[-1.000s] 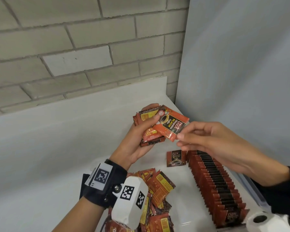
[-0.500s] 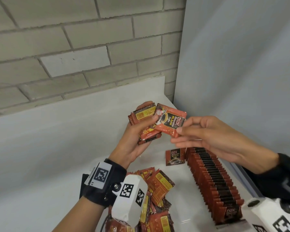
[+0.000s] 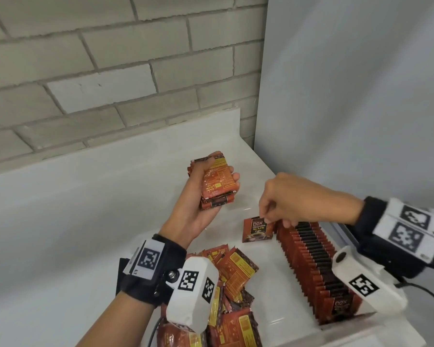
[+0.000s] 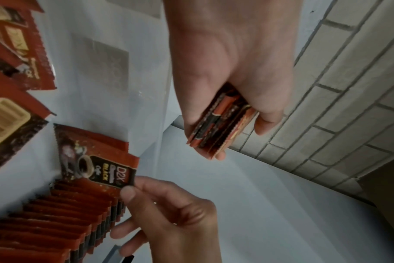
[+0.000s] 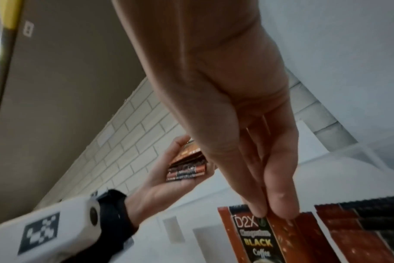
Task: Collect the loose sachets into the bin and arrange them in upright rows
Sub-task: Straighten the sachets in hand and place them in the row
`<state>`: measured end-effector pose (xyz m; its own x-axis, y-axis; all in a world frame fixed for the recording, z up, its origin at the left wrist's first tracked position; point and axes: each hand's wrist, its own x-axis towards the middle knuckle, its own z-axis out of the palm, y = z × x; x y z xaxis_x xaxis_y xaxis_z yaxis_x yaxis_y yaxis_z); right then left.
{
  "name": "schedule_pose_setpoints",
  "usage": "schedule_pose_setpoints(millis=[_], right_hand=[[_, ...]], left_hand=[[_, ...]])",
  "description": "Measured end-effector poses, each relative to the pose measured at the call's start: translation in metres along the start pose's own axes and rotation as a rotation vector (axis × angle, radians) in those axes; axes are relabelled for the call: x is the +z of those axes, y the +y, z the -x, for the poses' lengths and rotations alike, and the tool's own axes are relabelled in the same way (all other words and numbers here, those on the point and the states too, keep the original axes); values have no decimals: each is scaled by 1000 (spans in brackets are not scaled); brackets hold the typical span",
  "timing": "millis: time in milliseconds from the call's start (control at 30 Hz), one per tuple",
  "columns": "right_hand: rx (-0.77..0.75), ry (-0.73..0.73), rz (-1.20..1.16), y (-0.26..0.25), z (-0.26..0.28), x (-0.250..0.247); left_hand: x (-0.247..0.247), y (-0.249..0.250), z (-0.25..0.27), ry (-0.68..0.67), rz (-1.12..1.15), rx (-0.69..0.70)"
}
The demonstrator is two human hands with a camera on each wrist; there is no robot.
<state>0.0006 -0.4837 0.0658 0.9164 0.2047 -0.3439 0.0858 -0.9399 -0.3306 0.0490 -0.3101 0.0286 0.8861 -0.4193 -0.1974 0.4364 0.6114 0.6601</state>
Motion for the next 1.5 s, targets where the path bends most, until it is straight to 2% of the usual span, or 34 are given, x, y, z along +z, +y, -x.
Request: schedule_pose_setpoints(millis=[167,333,667,933,1067,1233,1400,1500], right_hand=[[-23,-5,144,-5,-8,6],[-24,-26,177,-1,-11,9],[-25,-50,151,2,-11,10],[8,-9,73,7,-6,9],[67,-64,-96,11,0,-6],[28,-140,-599,9,14,-23],[11,-8,-887,3,17,-13],[19,85,-973,4,17,-9]], left_hand=[[-1,-1,1,-30,-23,-34],[-2,-2,-1,-55,-90,-28],[-3,-3,0,-86,-209,-30],[-5,-4,-1,-103,-233,-46],[-5,-4,-1,-128,-239,-37],[-5,-5,-1,-155,-272,-21],[-5,-6,0,-210,-285,-28],[-4,-5,1,-227,-290,-37]])
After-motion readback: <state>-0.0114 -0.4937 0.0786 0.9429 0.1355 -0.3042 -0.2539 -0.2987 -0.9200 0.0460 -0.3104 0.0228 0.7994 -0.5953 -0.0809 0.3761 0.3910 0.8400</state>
